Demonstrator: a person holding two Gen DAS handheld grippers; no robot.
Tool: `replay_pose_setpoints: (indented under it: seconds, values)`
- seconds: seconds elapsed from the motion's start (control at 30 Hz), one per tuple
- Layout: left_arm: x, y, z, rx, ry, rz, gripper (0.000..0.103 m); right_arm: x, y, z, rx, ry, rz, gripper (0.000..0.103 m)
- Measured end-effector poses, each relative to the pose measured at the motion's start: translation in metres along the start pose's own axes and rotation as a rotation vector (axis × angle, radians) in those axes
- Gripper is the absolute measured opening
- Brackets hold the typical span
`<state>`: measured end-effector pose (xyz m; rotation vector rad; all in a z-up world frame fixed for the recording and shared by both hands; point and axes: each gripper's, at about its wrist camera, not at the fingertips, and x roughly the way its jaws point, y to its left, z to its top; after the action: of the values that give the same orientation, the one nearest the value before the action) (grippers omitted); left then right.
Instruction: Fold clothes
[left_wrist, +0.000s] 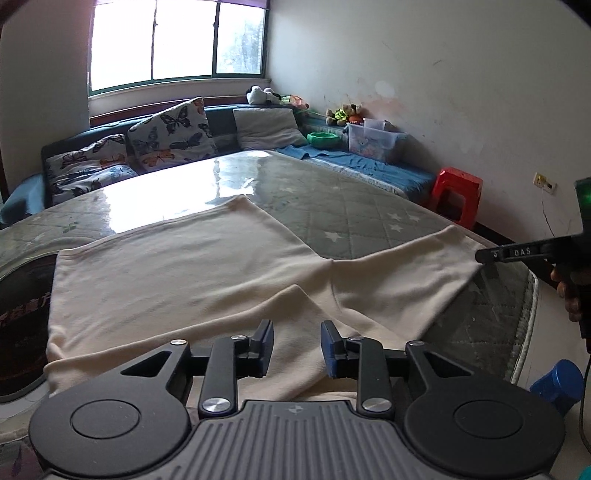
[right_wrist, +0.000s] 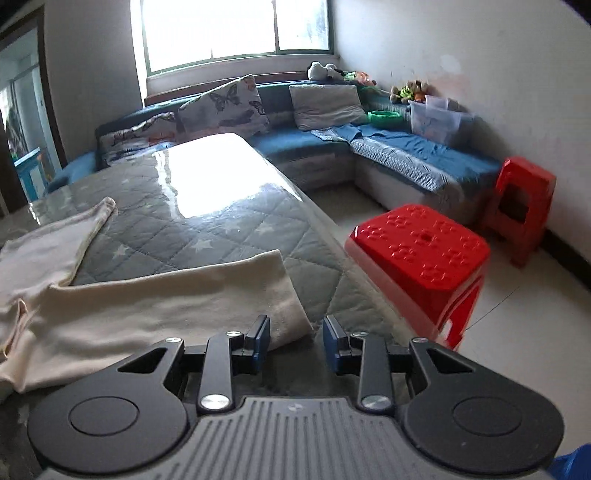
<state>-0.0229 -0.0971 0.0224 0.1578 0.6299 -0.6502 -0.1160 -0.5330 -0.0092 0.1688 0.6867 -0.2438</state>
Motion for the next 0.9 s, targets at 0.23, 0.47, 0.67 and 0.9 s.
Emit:
replay_pose_setpoints:
  seconds: [0.23,0.47,0.67,0.9]
  values:
    - [0.001,-0.008,0.0,0.025,0.004,-0.016,0.037,0.002,-0.002,0.002,0.032,-0.015,0.039,0.01]
    - [0.01,-0.017,-0.003,0.055,0.023,-0.04,0.037,-0.018,0.0,0.025,0.025,-0.109,0.057,0.009]
    - [0.016,-0.023,-0.009,0.078,0.025,-0.04,0.039,-0.034,0.009,0.048,-0.007,-0.168,0.091,0.009]
    - [-0.001,-0.011,-0.006,0.036,-0.009,-0.04,0.042,-0.067,0.055,0.079,-0.11,-0.243,0.22,0.008]
